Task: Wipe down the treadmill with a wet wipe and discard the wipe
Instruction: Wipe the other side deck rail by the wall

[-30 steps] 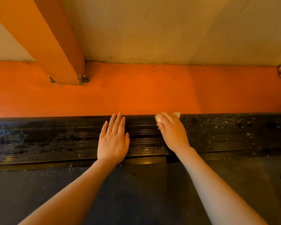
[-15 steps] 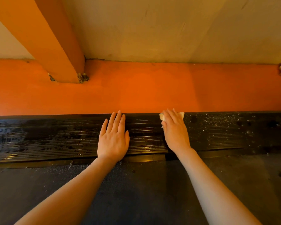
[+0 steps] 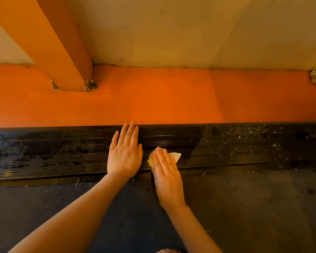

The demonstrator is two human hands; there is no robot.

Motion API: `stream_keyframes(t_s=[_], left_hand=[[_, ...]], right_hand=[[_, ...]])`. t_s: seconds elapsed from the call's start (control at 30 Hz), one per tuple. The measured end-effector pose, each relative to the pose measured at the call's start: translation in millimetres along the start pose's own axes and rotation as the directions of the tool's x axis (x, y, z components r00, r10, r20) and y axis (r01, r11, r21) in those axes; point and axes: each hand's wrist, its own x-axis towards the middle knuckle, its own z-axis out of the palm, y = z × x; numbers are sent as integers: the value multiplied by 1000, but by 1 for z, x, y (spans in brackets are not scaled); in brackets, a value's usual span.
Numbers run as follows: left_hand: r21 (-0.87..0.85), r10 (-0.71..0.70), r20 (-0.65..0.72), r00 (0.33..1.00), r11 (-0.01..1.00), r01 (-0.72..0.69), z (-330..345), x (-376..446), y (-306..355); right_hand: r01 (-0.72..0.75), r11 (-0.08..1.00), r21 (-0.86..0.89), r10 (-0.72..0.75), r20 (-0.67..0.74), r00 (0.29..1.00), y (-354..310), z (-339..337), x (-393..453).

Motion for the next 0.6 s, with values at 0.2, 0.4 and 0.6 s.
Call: stream_keyframes(t_s=[0.2, 0.4, 0.6], left_hand=[[-15, 2, 15, 1000, 1000, -2, 1, 0, 0], [-59, 108, 34, 994, 993, -106, -7, 4, 18], [-112, 110, 62, 992, 988, -103, -6, 32, 72]], right_hand=[[-145, 989, -3, 144, -54, 988, 48, -18, -14], [-118, 993, 10, 118, -18, 993, 74, -40, 13], [-136, 990, 18, 136, 0, 991, 84, -53, 55]])
